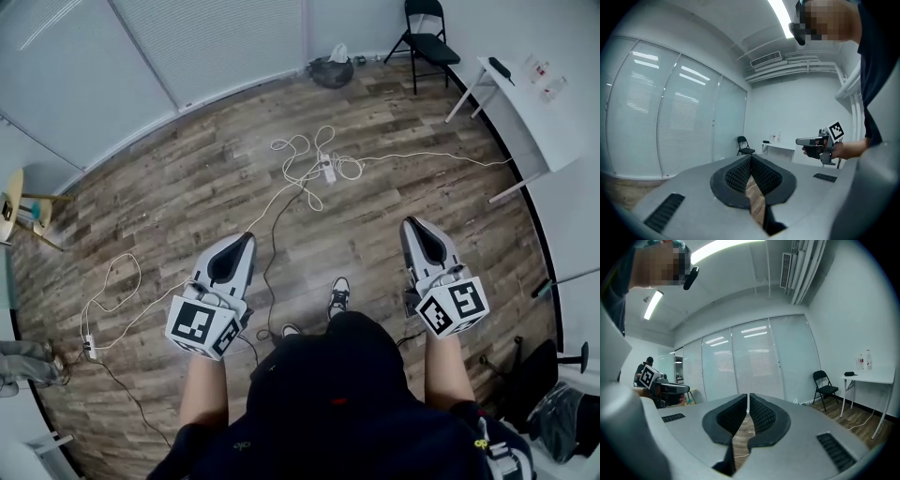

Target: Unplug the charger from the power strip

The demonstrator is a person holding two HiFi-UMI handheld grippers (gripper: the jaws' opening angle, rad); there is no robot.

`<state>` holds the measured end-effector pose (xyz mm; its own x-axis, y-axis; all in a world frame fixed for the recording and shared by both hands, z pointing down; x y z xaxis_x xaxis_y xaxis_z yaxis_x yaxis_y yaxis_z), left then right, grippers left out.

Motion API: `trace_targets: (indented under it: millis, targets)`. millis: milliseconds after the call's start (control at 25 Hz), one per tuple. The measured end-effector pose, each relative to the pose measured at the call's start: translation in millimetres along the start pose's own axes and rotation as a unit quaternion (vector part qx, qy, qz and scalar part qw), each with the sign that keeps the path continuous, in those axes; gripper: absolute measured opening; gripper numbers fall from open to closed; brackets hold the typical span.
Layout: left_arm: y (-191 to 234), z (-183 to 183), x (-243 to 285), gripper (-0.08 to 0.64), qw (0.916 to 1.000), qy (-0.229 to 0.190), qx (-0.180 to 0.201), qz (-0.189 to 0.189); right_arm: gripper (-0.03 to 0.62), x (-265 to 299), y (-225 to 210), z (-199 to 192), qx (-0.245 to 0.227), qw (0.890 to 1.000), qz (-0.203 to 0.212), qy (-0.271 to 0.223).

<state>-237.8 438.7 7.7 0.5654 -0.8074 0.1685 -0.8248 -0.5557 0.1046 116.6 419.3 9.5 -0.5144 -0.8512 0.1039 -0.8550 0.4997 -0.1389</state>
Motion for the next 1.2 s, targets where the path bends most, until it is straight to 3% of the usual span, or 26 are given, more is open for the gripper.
trace_targets:
  millis: [320, 560, 960, 1200]
  targets:
    - [5.9, 19.1, 116.1, 0.020, 0.9999, 0.003, 0.002, 0.011, 0.032, 62.2, -107.3, 16.4, -0.004, 1.000, 0.016, -0.008]
    - [-6.9, 34.7, 174.7, 0.020, 0.9998, 0.002, 0.011, 0.015, 0.032, 85.3, -166.5, 17.9, 0.000, 0.999, 0.035, -0.007]
    - [4.0, 41.1, 246.4, 0.020, 0.9998, 0.017, 0.011, 0.006, 0.032, 117.0, -219.0, 9.4, 0.017, 0.999, 0.030, 0.002]
    - [27.9, 39.4, 296.7, 0.020, 0.9994, 0.023, 0.008, -0.026, 0.032, 139.9, -241.5, 7.6, 0.014, 1.000, 0.002, 0.009]
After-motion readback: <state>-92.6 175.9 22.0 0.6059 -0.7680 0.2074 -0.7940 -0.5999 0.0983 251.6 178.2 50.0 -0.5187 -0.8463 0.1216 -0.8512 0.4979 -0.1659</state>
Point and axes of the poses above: the fingertips, and each gripper's own axes: x forward along the fingers, y to its left, z out of its top, the point moved 9 cm from there along -x, backward along the fingers, and after that the axes turned 1 degree about -y, right-handed, at the moved point
